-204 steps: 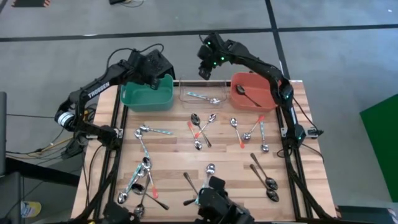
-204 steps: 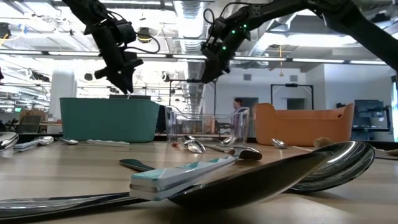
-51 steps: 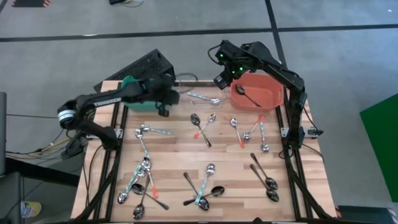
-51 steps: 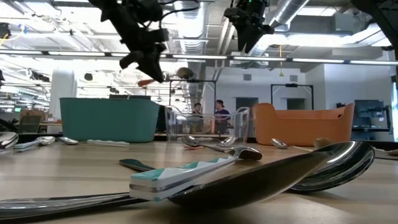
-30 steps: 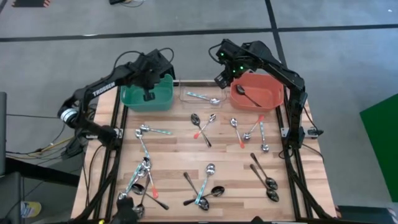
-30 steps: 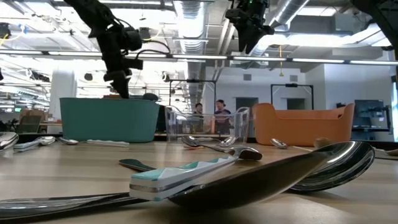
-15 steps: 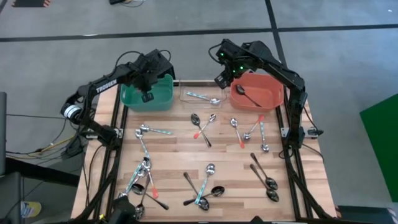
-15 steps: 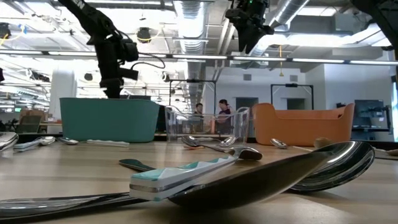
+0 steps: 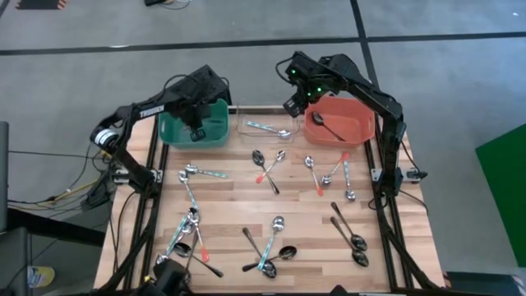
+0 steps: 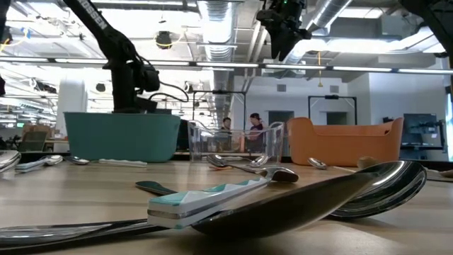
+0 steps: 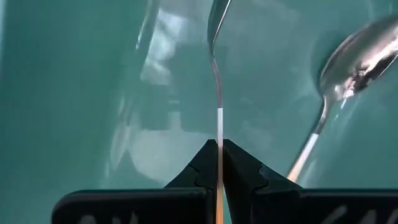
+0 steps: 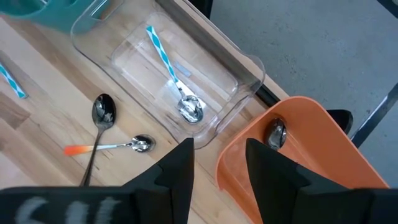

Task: Sort silverware by color (type)
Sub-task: Put the orange spoon into the green bin, then put the black spoon into the orange bin

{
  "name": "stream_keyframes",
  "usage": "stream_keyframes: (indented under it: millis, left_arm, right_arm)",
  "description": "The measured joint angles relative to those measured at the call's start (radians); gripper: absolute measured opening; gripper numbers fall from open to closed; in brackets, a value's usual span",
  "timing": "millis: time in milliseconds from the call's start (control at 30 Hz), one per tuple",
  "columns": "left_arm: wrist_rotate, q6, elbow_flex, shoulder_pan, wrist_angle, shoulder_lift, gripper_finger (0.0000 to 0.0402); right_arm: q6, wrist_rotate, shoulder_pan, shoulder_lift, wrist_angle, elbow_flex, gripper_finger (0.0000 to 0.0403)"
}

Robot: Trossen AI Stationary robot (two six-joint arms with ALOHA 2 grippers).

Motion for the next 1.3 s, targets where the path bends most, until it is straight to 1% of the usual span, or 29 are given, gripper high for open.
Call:
stream_keyframes:
  millis: [133, 333, 533, 767, 867, 1000, 1300]
  left_arm:
    - [-0.002, -0.018, 0.000, 0.001, 0.005, 0.027, 0.0000]
    - [-0.002, -0.036, 0.001, 0.000, 0.015, 0.028, 0.0007]
    - [-0.002, -0.039, 0.024, 0.000, 0.012, 0.027, 0.0036]
    - [-0.002, -0.040, 0.084, 0.000, -0.038, 0.027, 0.0077]
    - [-0.003, -0.044, 0.131, 0.000, -0.071, 0.027, 0.0091]
    - [-0.008, -0.053, 0.226, 0.000, -0.136, 0.027, 0.0104]
    - [-0.002, -0.071, 0.465, -0.002, -0.260, 0.026, 0.0108]
  right_arm:
    - [0.000, 0.000, 0.000, 0.000, 0.000, 0.000, 0.0166]
    - [0.000, -0.002, 0.000, 0.000, 0.000, 0.000, 0.0166]
    - [0.001, -0.001, 0.000, 0.000, 0.000, 0.000, 0.0166]
    - [0.004, -0.001, 0.000, 0.000, 0.000, 0.000, 0.0166]
    - [0.011, -0.002, 0.001, 0.000, 0.000, 0.000, 0.0166]
    - [0.037, -0.003, 0.015, 0.000, 0.000, 0.000, 0.0166]
    - [0.126, -0.004, 0.104, 0.000, 0.009, -0.002, 0.0166]
